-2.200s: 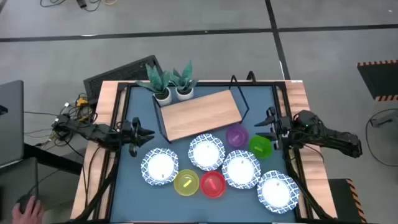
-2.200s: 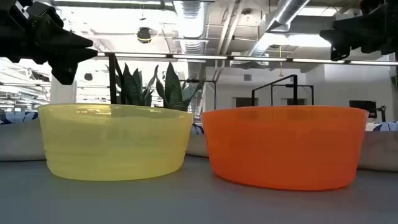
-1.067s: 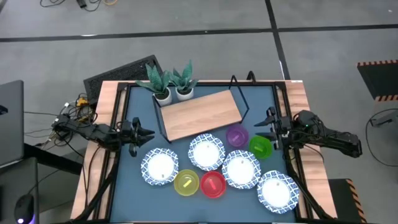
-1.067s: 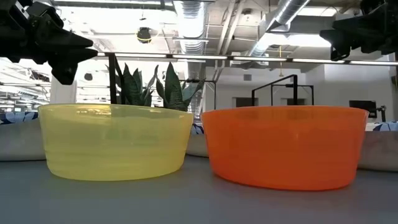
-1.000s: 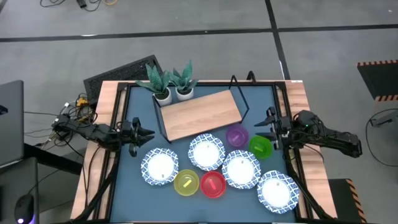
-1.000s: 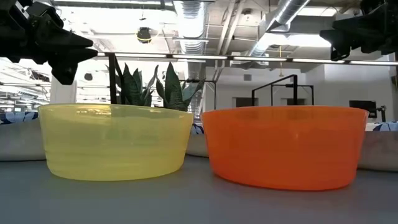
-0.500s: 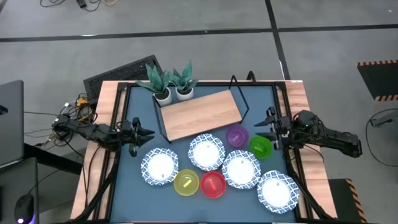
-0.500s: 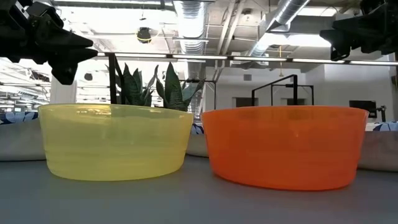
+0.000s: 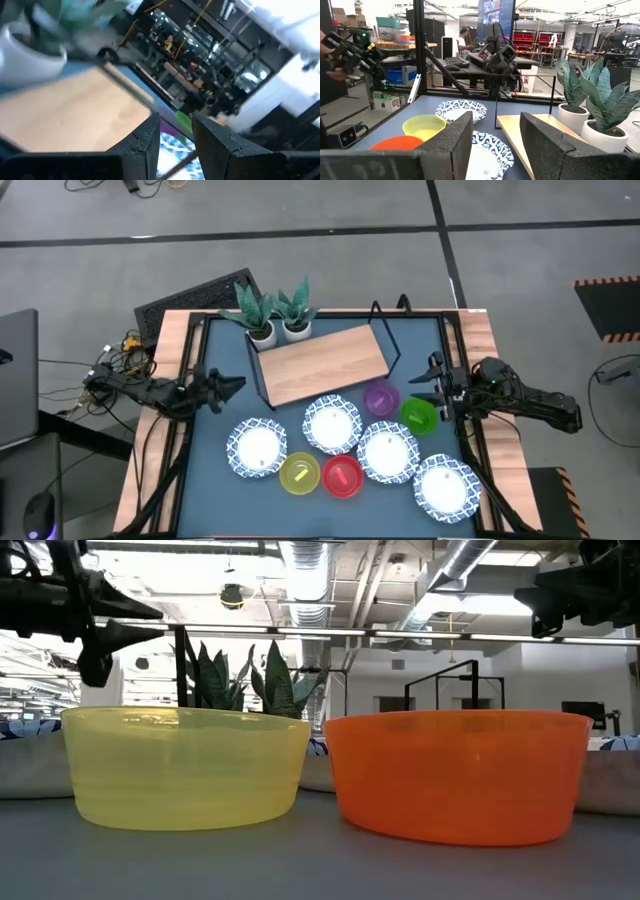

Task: Place and stack bowls onto a shelf
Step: Put the green bowl on the shelf

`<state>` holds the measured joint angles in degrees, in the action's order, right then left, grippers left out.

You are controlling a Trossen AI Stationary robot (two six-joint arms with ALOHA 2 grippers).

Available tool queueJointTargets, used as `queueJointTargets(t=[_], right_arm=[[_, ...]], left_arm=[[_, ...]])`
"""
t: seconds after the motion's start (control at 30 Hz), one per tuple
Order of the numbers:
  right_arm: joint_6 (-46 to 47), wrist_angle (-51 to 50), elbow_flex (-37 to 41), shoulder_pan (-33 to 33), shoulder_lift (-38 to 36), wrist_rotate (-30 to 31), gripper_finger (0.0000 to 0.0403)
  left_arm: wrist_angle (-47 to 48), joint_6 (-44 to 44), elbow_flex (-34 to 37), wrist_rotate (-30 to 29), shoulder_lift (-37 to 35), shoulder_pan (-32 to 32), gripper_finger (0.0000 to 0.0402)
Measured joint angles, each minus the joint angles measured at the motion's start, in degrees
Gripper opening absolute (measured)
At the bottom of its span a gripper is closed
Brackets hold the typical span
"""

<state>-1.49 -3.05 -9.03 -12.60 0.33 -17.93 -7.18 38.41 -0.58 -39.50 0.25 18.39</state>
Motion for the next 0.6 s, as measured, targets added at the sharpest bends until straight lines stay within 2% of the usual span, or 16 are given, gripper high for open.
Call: queueJointTargets(t=[0.1, 0.23, 0.33, 0.43, 0.6], right_arm=[[0.0, -0.02, 0.01, 0.0, -0.01, -0.01, 0.0189], [0.0, 0.01, 0.01, -0.02, -0.01, 0.0, 0.0189], [0.13, 0.45, 0.01, 0.0, 0.0, 0.0, 0.0189], [0.15, 0.7, 0.01, 0.0, -0.01, -0.01, 0.0189], [8.07, 7.68, 0.01, 0.0, -0.01, 0.0, 0.0189]], left_arm=[[2.76, 5.11, 0.0, -0.11, 0.0, 0.0, 0.0099], [2.57, 4.66, 0.0, -0.52, 0.0, 0.0, 0.0099], [2.55, 2.72, 0.0, -2.93, 0.0, 0.0, 0.0099], [2.56, 6.46, 0.0, -6.46, 0.02, 0.0, 0.0099], [-2.34, 11.21, -0.01, -7.02, 0.02, 0.0, 0.0099]])
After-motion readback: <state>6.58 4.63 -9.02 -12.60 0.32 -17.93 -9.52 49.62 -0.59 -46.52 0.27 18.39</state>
